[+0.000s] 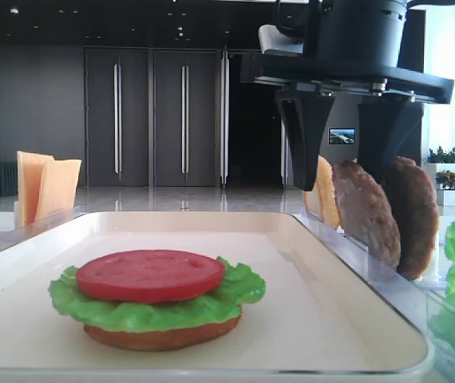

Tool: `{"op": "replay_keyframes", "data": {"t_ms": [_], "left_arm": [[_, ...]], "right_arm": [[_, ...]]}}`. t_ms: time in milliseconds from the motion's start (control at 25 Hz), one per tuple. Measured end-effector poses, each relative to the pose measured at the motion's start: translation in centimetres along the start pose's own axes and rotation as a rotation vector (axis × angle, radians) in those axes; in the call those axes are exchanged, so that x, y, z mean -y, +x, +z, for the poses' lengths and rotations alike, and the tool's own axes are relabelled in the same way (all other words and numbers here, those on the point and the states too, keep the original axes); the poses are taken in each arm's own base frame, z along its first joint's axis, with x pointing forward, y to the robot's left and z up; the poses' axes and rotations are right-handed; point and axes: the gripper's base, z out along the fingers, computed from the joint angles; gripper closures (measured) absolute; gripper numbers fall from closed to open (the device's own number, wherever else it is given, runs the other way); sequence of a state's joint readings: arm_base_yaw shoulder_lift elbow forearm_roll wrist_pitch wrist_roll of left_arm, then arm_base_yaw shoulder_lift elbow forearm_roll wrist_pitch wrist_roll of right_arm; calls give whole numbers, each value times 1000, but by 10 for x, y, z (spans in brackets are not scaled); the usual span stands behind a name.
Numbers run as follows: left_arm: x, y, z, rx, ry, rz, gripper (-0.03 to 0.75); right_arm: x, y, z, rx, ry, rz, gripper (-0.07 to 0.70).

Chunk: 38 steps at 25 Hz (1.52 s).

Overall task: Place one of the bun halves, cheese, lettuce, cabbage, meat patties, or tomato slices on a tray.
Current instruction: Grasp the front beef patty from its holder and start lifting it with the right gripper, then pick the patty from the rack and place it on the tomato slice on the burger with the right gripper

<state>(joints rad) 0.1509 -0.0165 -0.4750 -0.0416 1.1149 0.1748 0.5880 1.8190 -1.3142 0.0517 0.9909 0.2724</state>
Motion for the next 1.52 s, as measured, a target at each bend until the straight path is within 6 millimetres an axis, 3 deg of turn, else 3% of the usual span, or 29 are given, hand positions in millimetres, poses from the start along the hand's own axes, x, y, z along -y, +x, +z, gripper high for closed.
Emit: {"op": "replay_keyframes", "data": {"t_ms": [360,1000,1200,1520], "left_arm": [[0,0,0,0,0,0,139],[0,0,0,0,0,0,139],[0,0,0,0,0,0,139],[0,0,0,0,0,0,139]], "right_arm": [[3,0,0,-7,35,-20,488],[4,5,-7,-48,47,-51,502],[2,8,-31,-35,18,-44,503],[-5,-8,-76,53,2,-62,505]]}}
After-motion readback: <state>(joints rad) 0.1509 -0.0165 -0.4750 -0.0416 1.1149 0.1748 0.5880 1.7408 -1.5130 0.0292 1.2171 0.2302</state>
